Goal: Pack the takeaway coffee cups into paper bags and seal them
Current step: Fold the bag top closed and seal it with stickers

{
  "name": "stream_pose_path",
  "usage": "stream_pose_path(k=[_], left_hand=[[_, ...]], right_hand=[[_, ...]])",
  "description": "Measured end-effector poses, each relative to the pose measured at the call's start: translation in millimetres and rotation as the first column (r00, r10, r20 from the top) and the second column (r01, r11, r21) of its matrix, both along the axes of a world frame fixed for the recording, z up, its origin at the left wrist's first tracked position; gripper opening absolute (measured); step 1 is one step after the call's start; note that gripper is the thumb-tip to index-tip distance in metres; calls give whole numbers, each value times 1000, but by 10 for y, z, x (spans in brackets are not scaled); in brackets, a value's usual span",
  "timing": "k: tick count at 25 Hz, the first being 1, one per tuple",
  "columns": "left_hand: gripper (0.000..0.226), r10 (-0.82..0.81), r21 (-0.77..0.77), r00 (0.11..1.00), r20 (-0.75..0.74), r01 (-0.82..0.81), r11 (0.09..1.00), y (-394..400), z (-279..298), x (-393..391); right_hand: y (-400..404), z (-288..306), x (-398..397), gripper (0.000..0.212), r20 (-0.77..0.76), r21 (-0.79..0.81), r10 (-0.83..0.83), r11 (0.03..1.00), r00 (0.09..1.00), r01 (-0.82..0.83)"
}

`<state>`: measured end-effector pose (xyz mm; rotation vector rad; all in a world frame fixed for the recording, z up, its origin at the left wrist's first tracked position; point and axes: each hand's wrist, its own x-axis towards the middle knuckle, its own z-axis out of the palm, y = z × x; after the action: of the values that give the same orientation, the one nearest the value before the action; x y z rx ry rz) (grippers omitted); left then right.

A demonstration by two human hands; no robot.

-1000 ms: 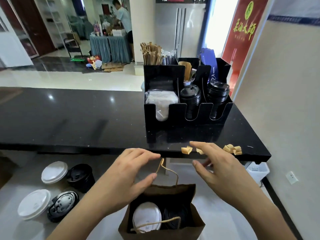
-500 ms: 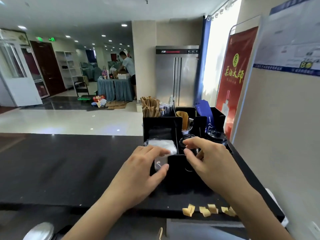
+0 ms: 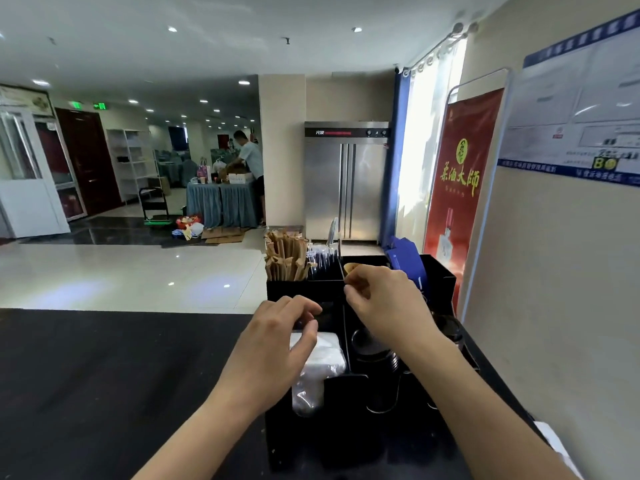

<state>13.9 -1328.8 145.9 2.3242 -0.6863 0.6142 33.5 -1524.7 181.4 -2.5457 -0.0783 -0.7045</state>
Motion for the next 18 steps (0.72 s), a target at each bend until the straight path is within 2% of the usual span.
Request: stream_pose_path(k=[4, 6, 8, 11, 15, 18], left_hand=[[15, -11, -19, 1000, -8, 10, 1000, -20, -32, 226], [15, -8, -43, 1000, -2, 8, 999, -16, -44, 302], [14, -5, -55, 1000, -3, 5, 998, 12, -62, 363], [14, 0, -60, 1000, -11, 0, 998, 67, -79, 420], [14, 1, -63, 1000, -25, -3, 998, 130, -99, 448], [14, 0, -66, 1000, -26, -2, 998, 138, -112, 451]], right_hand=[[96, -27, 533, 19, 28, -47, -10, 999, 1000, 11], [131, -35, 779, 22, 48, -127, -33, 991, 998, 39], [174, -43, 1003, 27, 5, -232, -76, 970, 997, 75], [235, -49, 1257, 31, -60, -299, -118, 950, 991, 95], [307, -105, 1513, 38, -156, -273, -134, 958, 979, 88], [325, -103, 1565, 34, -196, -192, -115, 978, 974, 77]])
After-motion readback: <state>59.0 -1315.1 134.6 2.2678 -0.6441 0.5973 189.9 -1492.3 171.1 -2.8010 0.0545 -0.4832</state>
